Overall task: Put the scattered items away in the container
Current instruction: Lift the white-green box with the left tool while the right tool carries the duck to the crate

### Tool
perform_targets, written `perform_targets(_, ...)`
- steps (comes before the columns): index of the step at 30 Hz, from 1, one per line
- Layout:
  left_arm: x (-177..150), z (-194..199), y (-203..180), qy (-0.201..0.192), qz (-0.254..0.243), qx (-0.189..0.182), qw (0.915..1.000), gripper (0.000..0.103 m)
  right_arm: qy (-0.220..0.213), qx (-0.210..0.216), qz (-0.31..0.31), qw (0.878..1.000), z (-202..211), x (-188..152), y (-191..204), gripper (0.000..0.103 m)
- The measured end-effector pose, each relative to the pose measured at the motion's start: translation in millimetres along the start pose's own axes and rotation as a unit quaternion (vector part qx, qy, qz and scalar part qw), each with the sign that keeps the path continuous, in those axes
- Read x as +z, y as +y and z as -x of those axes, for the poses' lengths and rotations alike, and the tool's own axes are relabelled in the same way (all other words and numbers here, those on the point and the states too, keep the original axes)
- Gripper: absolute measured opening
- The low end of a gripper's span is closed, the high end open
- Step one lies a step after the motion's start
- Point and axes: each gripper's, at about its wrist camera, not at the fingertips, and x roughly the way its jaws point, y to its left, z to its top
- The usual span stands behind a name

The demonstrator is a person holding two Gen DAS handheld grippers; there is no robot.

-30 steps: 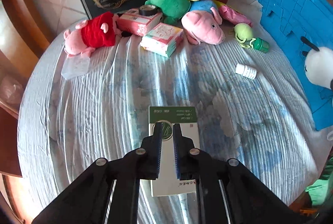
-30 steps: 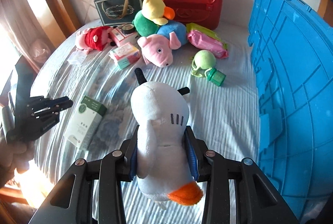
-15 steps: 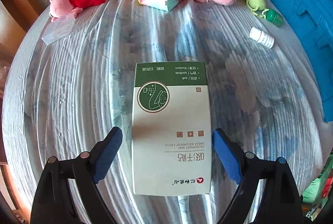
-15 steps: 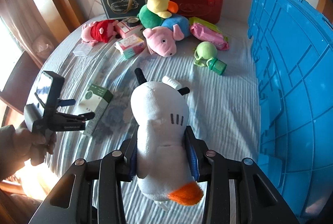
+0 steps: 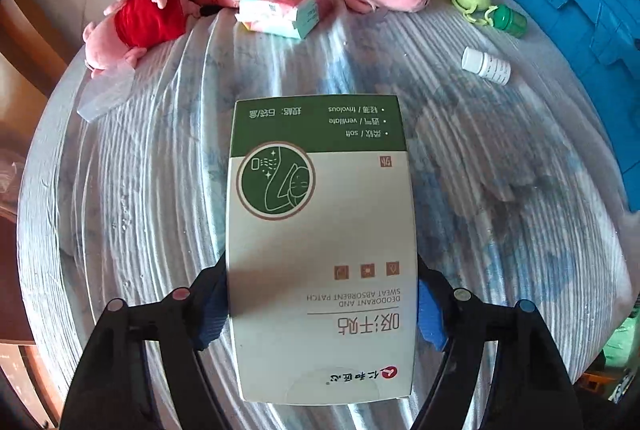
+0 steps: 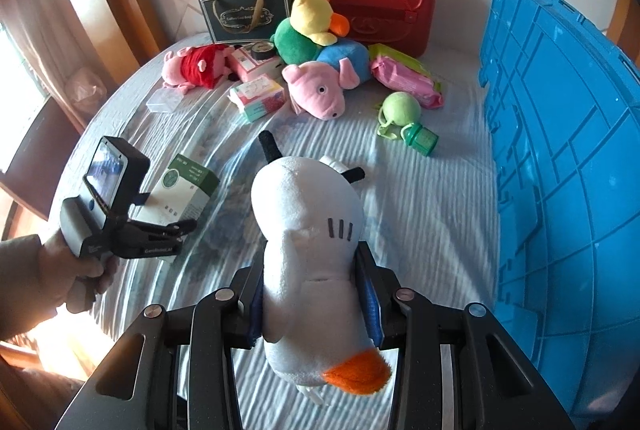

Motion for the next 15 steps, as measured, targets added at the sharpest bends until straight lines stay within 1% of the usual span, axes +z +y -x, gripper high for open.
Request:
perform_targets(2, 4, 15, 0, -0.010, 0.009, 0.003, 0.9999, 0.075, -0.006, 0.002, 0.003, 1.000, 4, 3, 0, 0.038)
perform_targets(7, 19, 60, -3, -0.049, 0.031, 0.007, 0.9983, 0.075, -0.025, 0.009, 0.011, 1.000, 25, 10, -1, 0.038)
perform_targets(11, 31, 99, -8, -0.083, 0.047, 0.015, 0.9954, 0.075, -0.044, 0.019, 0.014, 0.999, 50, 16, -6, 0.038)
perform_targets(15, 41, 140, -21, -0.113, 0.060, 0.015, 0.9917, 0.075, -0.071, 0.033, 0.016, 0.997, 83, 22, -13, 0.038)
